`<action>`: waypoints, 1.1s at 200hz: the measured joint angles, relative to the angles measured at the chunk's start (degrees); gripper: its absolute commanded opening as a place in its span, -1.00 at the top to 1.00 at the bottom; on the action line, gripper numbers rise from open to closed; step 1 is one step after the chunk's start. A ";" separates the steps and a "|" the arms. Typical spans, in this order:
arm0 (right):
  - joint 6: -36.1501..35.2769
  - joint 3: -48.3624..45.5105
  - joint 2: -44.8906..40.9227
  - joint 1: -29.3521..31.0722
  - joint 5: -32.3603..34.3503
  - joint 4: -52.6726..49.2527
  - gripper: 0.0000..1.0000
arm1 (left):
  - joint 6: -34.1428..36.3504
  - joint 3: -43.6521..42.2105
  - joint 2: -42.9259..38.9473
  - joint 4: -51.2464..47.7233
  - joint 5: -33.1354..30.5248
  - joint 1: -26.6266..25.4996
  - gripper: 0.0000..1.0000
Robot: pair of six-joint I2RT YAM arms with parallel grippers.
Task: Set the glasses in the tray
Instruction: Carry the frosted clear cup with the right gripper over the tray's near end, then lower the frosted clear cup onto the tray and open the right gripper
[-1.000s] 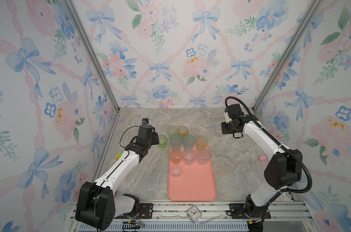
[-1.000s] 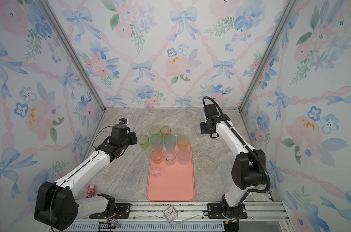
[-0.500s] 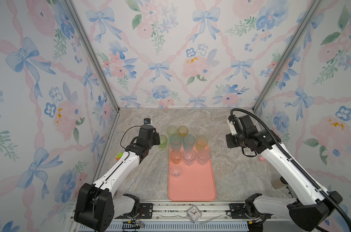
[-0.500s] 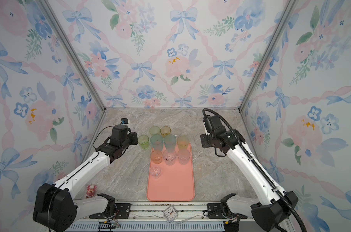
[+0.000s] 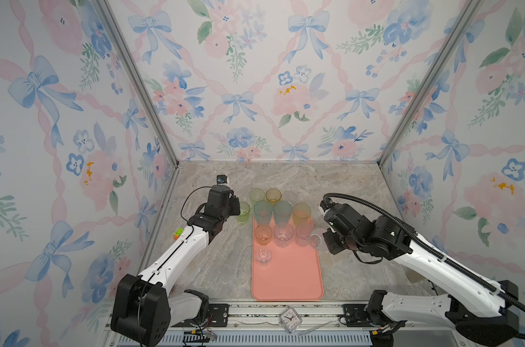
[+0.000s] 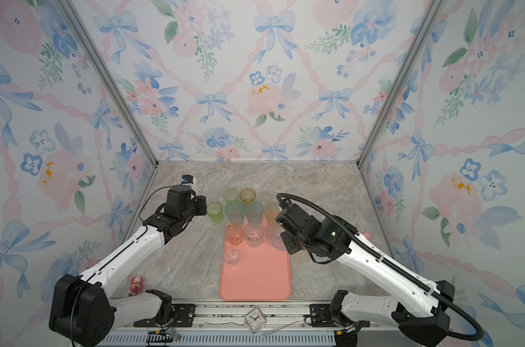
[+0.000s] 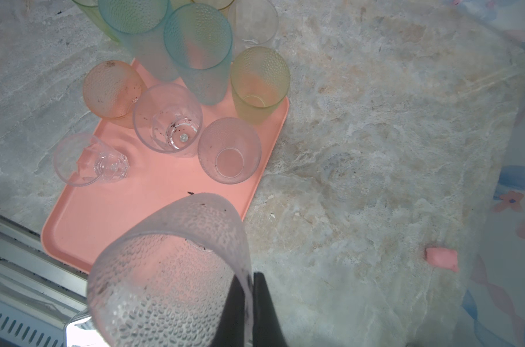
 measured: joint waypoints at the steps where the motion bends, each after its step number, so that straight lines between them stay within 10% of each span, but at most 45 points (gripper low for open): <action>1: 0.09 -0.02 0.07 0.15 0.00 0.02 1.00 | 0.00 0.00 0.00 0.00 0.00 -0.02 0.38; 220: 2.84 -4.72 19.91 3.21 -11.58 15.41 1.00 | 0.92 0.44 0.11 -0.02 0.00 -0.37 0.35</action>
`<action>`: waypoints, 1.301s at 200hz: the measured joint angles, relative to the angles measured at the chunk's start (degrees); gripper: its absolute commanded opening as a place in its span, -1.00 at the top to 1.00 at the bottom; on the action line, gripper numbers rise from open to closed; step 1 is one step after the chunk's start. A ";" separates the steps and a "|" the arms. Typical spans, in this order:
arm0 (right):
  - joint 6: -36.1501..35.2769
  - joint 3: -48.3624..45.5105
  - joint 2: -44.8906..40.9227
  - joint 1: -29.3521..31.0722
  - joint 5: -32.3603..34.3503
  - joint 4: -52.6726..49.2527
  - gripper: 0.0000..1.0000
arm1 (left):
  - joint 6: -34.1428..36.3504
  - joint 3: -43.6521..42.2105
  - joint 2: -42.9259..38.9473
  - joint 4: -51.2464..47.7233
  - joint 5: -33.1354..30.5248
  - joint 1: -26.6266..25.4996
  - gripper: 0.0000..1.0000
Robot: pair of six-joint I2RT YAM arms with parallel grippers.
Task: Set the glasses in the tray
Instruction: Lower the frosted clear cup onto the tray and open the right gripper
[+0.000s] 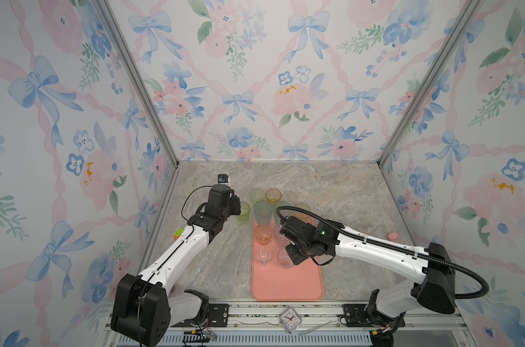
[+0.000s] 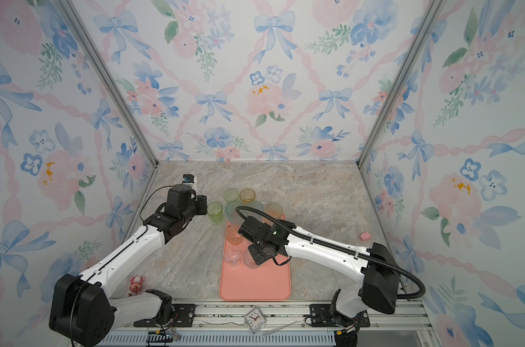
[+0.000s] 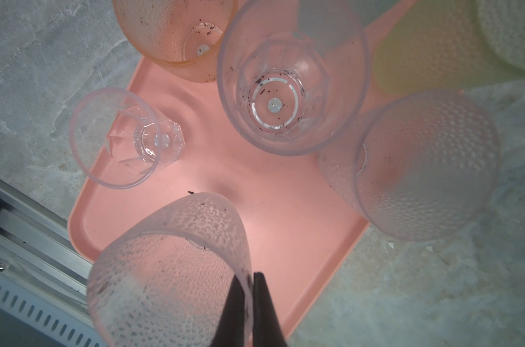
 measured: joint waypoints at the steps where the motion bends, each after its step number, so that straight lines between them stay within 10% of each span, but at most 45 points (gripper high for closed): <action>1: -0.02 0.00 0.02 -0.02 -0.02 0.04 1.00 | 0.00 0.00 0.00 0.00 0.00 0.00 0.35; 260: -1.97 -0.33 8.90 -3.78 -2.95 4.94 1.00 | 0.59 -0.39 0.00 0.00 0.00 0.07 0.35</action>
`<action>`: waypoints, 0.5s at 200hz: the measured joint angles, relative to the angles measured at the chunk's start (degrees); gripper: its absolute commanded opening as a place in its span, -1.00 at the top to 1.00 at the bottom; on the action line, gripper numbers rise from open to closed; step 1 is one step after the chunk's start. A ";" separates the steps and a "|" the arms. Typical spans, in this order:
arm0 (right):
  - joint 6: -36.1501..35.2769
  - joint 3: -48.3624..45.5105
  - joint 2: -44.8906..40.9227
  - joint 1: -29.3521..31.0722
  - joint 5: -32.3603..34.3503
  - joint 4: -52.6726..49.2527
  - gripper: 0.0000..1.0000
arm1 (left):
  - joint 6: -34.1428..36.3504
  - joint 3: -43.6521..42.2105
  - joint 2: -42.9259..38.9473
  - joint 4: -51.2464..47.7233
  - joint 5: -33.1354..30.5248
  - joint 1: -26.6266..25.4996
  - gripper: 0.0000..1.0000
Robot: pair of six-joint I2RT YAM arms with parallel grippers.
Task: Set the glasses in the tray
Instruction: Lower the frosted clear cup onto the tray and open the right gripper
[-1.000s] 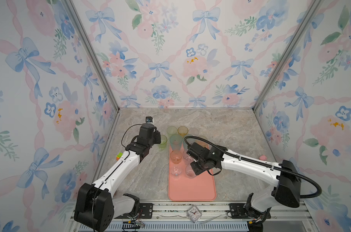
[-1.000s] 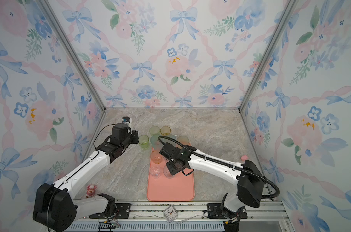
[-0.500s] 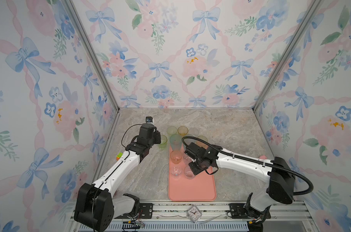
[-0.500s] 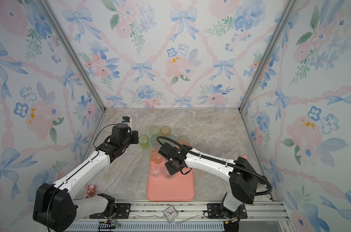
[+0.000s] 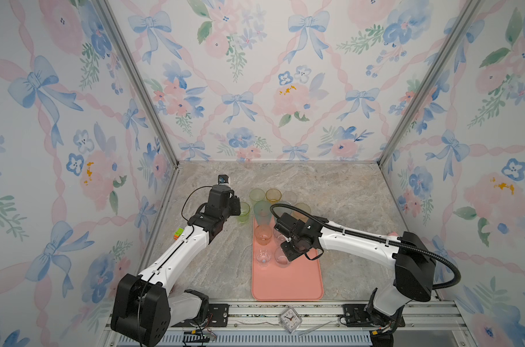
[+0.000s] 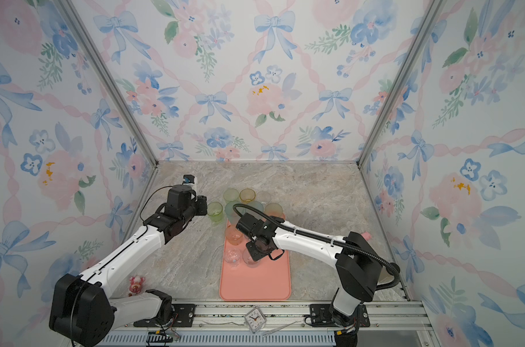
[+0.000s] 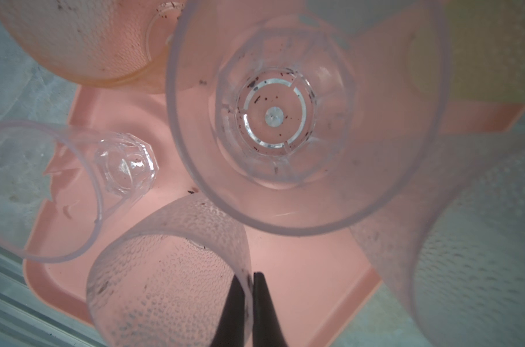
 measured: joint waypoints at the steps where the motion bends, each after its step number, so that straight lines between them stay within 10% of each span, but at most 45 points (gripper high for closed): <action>1: 0.00 0.00 0.02 0.00 0.00 0.00 1.00 | 0.00 -0.02 0.00 0.00 0.00 0.00 0.35; 100: -0.42 0.24 0.72 -0.63 -0.42 0.52 0.74 | 0.44 -0.20 0.00 -0.66 -0.09 0.04 0.35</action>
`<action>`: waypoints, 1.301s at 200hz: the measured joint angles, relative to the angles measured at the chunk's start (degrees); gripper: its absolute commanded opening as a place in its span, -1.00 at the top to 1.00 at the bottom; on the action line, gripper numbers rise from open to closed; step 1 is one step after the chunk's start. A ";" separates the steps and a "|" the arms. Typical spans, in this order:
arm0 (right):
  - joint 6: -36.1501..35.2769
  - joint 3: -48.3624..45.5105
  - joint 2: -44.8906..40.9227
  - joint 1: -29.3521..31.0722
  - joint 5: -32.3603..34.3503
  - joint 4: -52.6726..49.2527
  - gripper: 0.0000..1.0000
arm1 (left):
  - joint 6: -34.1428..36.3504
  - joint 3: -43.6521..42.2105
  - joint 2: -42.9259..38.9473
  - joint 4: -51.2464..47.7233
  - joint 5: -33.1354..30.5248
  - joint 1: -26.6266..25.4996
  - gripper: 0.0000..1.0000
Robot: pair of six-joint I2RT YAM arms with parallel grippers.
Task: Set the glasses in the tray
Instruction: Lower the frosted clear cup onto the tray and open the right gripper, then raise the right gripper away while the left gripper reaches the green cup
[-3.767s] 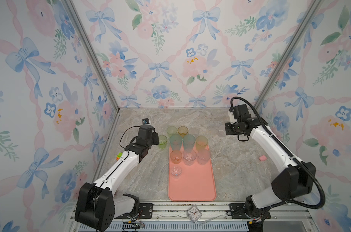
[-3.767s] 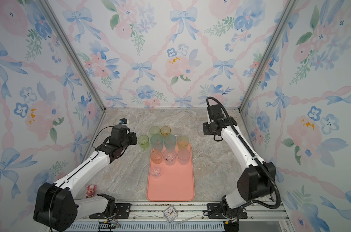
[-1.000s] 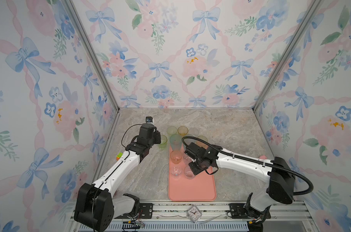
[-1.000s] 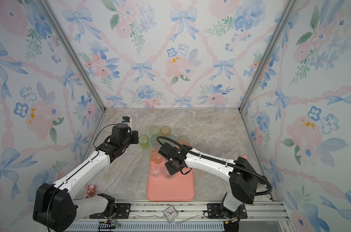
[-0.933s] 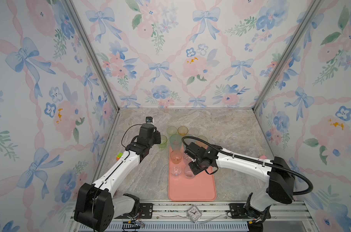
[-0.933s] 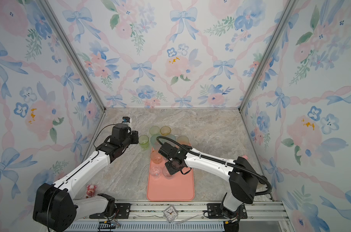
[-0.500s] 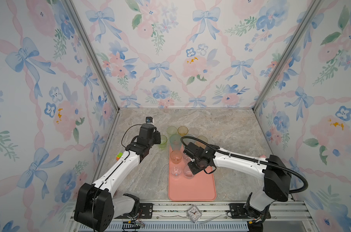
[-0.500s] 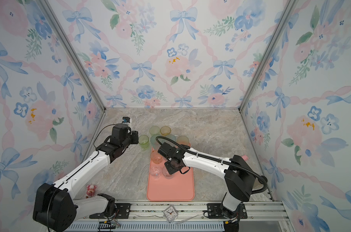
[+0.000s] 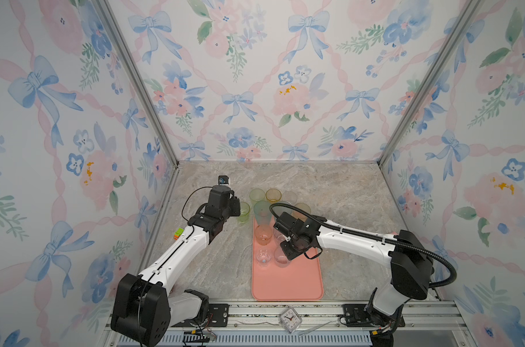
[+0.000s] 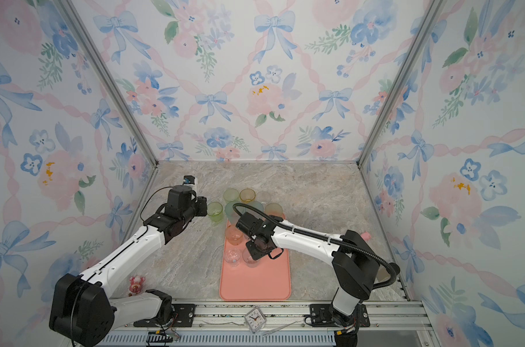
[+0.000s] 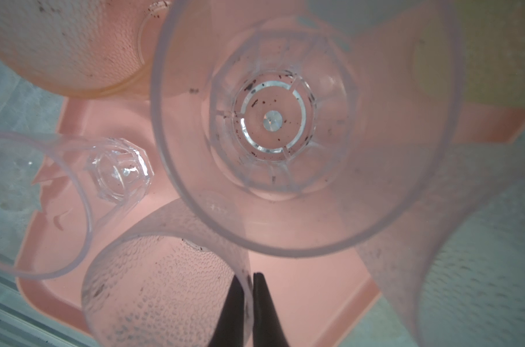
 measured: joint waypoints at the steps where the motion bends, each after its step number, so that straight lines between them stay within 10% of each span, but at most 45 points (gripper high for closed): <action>1: 0.00 0.00 0.02 0.00 0.00 0.00 0.73 | 0.00 0.00 0.00 0.00 0.00 0.00 0.35; 154: -1.55 1.66 -9.31 -0.92 0.00 -2.64 0.32 | 1.09 2.03 5.88 -4.55 -0.17 1.38 0.37; 260: -2.97 -0.35 -31.56 -17.75 3.48 -4.68 0.22 | 2.93 11.41 18.14 -8.31 1.33 4.94 0.37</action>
